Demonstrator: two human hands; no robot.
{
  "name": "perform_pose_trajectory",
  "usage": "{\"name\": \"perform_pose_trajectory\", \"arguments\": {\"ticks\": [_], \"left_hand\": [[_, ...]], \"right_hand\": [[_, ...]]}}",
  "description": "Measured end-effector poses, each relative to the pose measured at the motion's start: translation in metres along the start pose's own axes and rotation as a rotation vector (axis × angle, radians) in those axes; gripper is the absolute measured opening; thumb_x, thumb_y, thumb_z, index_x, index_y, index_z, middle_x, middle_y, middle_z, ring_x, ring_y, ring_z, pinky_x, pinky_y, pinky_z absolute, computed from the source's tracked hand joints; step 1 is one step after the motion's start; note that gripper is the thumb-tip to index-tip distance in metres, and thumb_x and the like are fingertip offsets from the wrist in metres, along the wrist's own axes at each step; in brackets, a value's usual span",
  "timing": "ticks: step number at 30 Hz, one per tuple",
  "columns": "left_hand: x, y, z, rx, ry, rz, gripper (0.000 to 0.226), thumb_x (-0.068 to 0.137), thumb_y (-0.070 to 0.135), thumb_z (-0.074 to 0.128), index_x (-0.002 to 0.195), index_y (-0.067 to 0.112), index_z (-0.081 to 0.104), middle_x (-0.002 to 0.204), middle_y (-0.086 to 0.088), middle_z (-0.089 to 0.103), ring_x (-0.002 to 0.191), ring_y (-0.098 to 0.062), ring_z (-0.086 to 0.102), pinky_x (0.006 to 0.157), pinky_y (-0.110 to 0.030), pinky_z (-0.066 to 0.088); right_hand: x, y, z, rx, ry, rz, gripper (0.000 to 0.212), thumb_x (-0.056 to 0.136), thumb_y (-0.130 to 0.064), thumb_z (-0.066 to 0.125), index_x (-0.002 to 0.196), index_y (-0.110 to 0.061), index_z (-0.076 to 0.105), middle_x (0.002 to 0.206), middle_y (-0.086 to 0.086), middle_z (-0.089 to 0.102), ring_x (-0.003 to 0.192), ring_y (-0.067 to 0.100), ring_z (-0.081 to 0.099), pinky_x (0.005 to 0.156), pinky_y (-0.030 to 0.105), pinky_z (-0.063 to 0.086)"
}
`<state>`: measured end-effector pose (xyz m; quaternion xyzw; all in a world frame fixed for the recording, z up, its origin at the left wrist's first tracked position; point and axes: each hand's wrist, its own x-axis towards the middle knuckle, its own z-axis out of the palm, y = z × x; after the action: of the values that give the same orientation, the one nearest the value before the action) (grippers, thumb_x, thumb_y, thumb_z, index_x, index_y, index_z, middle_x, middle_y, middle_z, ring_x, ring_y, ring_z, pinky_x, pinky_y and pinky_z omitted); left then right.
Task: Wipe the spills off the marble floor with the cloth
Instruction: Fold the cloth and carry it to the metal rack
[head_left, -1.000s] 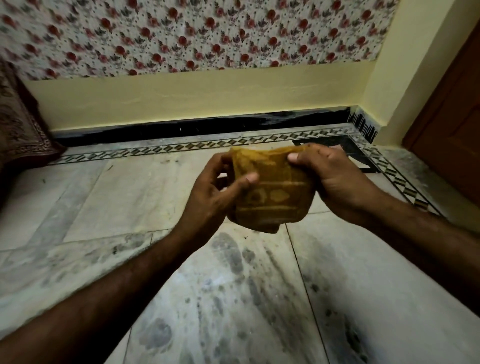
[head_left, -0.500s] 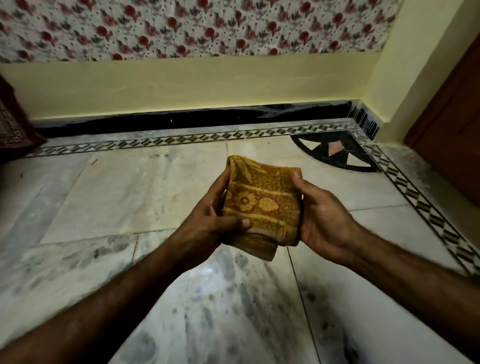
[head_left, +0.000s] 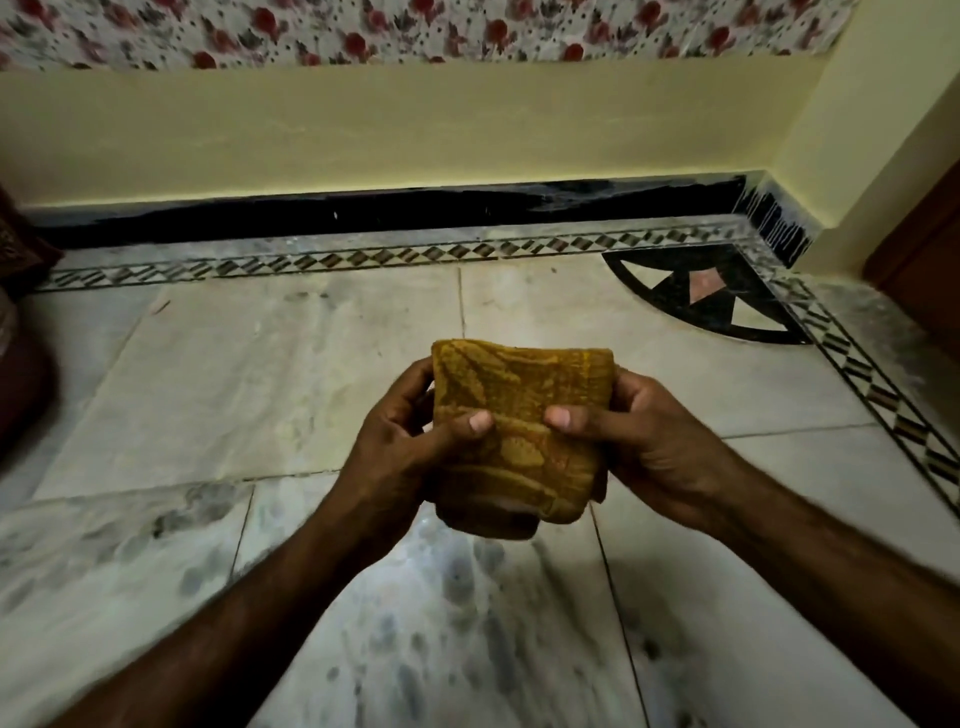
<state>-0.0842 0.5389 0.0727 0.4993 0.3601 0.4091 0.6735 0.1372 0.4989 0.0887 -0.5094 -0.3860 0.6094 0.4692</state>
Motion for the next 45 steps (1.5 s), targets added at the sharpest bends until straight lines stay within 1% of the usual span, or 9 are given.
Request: {"name": "perform_pose_trajectory", "arguments": {"ticks": [8, 14, 19, 22, 26, 31, 35, 41, 45], "left_hand": [[0.027, 0.011, -0.01, 0.013, -0.07, -0.031, 0.074, 0.079, -0.001, 0.072, 0.14, 0.034, 0.048, 0.129, -0.009, 0.065, 0.118, -0.033, 0.065, 0.089, -0.047, 0.058], [0.034, 0.082, 0.014, 0.002, -0.005, -0.028, 0.071, 0.079, 0.0, 0.066, 0.141, 0.027, 0.046, 0.127, -0.009, 0.066, 0.114, -0.031, 0.067, 0.082, -0.041, 0.059], [0.017, 0.184, 0.047, 0.065, 0.0, -0.057, 0.068, 0.08, 0.004, 0.062, 0.142, 0.027, 0.045, 0.125, -0.004, 0.068, 0.113, -0.028, 0.068, 0.085, -0.038, 0.058], [-0.004, 0.244, 0.082, 0.039, 0.072, -0.045, 0.056, 0.084, 0.012, 0.063, 0.135, 0.032, 0.051, 0.121, -0.004, 0.071, 0.109, -0.028, 0.07, 0.085, -0.043, 0.059], [-0.041, 0.355, 0.132, -0.004, 0.2, -0.076, 0.032, 0.096, 0.028, 0.061, 0.126, 0.037, 0.055, 0.111, 0.0, 0.075, 0.098, -0.023, 0.074, 0.075, -0.039, 0.06], [-0.102, 0.506, 0.171, 0.047, 0.158, -0.019, 0.043, 0.095, 0.023, 0.063, 0.12, 0.054, 0.047, 0.109, -0.005, 0.073, 0.091, -0.023, 0.074, 0.067, -0.032, 0.06], [-0.158, 0.606, 0.202, 0.129, 0.019, 0.014, 0.051, 0.091, 0.02, 0.058, 0.129, 0.054, 0.057, 0.121, 0.035, 0.061, 0.106, 0.004, 0.065, 0.072, -0.017, 0.057], [-0.235, 0.686, 0.236, 0.118, -0.039, 0.073, 0.06, 0.091, 0.02, 0.07, 0.138, 0.052, 0.051, 0.132, 0.025, 0.062, 0.115, -0.01, 0.067, 0.08, -0.029, 0.059], [-0.295, 0.724, 0.268, 0.172, -0.091, 0.13, 0.066, 0.092, 0.015, 0.06, 0.145, 0.048, 0.041, 0.136, 0.032, 0.056, 0.121, -0.006, 0.062, 0.089, -0.032, 0.058]], "right_hand": [[0.038, -0.009, 0.016, -0.017, 0.17, -0.095, 0.048, 0.083, -0.04, 0.07, 0.126, -0.021, 0.063, 0.115, 0.001, 0.079, 0.104, 0.022, 0.076, 0.074, 0.041, 0.063], [0.031, -0.073, 0.04, -0.059, 0.244, -0.133, 0.039, 0.095, -0.026, 0.074, 0.129, -0.028, 0.056, 0.121, 0.004, 0.075, 0.11, 0.021, 0.074, 0.092, 0.049, 0.063], [-0.009, -0.16, 0.061, -0.228, 0.401, -0.217, 0.032, 0.097, -0.039, 0.062, 0.128, -0.037, 0.055, 0.116, -0.007, 0.074, 0.108, 0.011, 0.072, 0.095, 0.05, 0.06], [-0.045, -0.221, 0.081, -0.295, 0.48, -0.266, 0.031, 0.105, -0.032, 0.059, 0.129, -0.047, 0.046, 0.102, -0.016, 0.073, 0.092, 0.0, 0.072, 0.081, 0.037, 0.062], [-0.115, -0.328, 0.111, -0.37, 0.562, -0.343, 0.036, 0.105, -0.025, 0.059, 0.116, -0.055, 0.042, 0.104, -0.019, 0.07, 0.084, 0.008, 0.073, 0.07, 0.046, 0.062], [-0.207, -0.464, 0.146, -0.391, 0.53, -0.367, 0.022, 0.097, -0.034, 0.049, 0.103, -0.052, 0.059, 0.105, -0.036, 0.064, 0.099, -0.007, 0.064, 0.08, 0.014, 0.052], [-0.285, -0.552, 0.166, -0.285, 0.385, -0.341, 0.038, 0.094, -0.035, 0.058, 0.125, -0.056, 0.065, 0.13, -0.034, 0.063, 0.12, -0.003, 0.062, 0.093, 0.022, 0.057], [-0.385, -0.626, 0.179, -0.258, 0.193, -0.359, 0.062, 0.091, -0.022, 0.07, 0.144, -0.051, 0.054, 0.155, -0.017, 0.05, 0.139, 0.009, 0.054, 0.107, 0.039, 0.056], [-0.453, -0.653, 0.181, -0.29, 0.167, -0.405, 0.064, 0.096, -0.016, 0.07, 0.146, -0.051, 0.052, 0.158, -0.018, 0.046, 0.141, 0.007, 0.05, 0.112, 0.044, 0.051]]}}
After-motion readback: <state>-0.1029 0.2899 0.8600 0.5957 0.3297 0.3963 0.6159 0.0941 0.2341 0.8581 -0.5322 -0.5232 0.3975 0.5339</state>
